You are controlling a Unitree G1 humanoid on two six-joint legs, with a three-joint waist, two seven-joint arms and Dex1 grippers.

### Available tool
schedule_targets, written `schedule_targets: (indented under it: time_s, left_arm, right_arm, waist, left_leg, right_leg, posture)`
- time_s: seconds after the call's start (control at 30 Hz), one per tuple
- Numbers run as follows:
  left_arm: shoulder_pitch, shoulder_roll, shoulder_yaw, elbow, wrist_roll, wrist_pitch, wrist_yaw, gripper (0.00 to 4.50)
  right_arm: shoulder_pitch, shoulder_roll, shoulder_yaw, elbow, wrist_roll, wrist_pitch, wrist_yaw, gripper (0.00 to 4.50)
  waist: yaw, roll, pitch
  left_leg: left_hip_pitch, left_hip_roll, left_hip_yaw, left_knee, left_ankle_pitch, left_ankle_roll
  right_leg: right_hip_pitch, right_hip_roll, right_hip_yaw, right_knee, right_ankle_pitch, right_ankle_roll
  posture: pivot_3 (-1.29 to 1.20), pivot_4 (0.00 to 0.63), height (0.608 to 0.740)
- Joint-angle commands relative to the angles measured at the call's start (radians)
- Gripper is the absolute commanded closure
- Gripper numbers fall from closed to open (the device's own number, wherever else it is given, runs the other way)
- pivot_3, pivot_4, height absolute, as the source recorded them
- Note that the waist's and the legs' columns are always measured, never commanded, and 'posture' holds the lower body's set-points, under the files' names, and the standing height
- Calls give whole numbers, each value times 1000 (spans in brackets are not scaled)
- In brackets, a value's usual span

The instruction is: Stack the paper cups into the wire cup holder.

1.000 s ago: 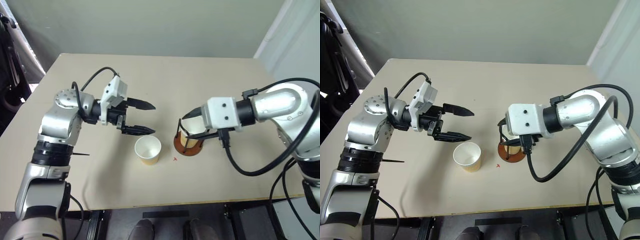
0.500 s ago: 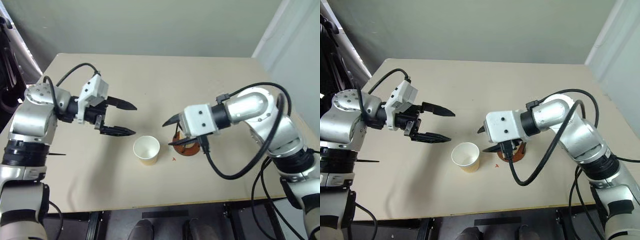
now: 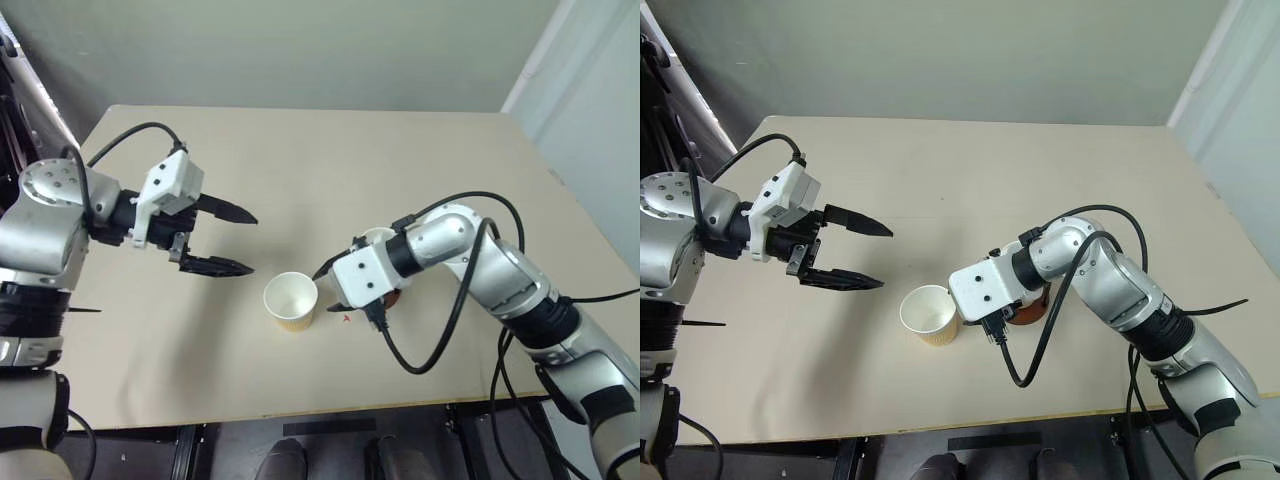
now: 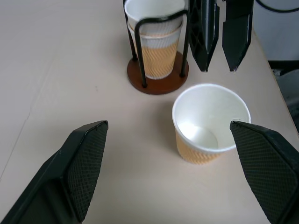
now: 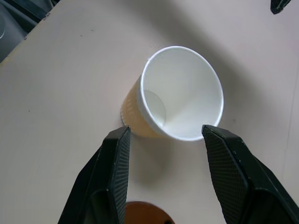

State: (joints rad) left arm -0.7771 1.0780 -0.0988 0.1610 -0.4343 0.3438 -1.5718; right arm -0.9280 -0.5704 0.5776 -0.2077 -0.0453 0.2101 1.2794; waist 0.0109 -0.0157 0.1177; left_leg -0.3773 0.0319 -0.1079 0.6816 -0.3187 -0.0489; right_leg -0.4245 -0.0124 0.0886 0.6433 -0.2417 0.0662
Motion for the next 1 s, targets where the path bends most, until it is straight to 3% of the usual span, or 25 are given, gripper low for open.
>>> schedule_targets:
  time_s: [0.03,0.73,0.83,0.97,1.0]
  left_arm:
    - [1,42,7,-25,-20,-33,-43,0]
    - [22,52,9,-25,-10,-47,-43,0]
    - [20,46,11,-21,-5,-47,-43,0]
    - [20,39,13,-17,0,-49,-43,0]
    - [20,38,13,-16,1,-49,-43,0]
  right_arm:
    - [7,8,10,-4,-26,-38,8,2121]
    - [23,67,56,62,-142,-167,32,2121]
    - [22,73,54,65,-145,-169,35,2966]
    - [19,77,49,67,-148,-167,40,4480]
    - [18,77,47,67,-148,-166,41,4480]
  waist:
    - [0,0,0]
    - [-2,0,0]
    - [-2,0,0]
    - [-2,0,0]
    - [-2,0,0]
  left_leg:
    - [0,0,0,0,0,0]
    - [0,0,-1,-1,0,0]
    - [0,0,-1,-1,0,0]
    - [0,0,-1,-1,0,0]
    - [0,0,-1,-1,0,0]
  right_leg:
    - [0,0,0,0,0,0]
    - [0,0,-1,1,0,-2]
    - [0,0,-1,1,0,-2]
    - [0,0,-1,1,0,-2]
    - [0,0,-1,1,0,-2]
  posture:
    - [0,150,740]
    - [0,150,740]
    - [0,150,740]
    - [0,150,740]
    - [0,150,740]
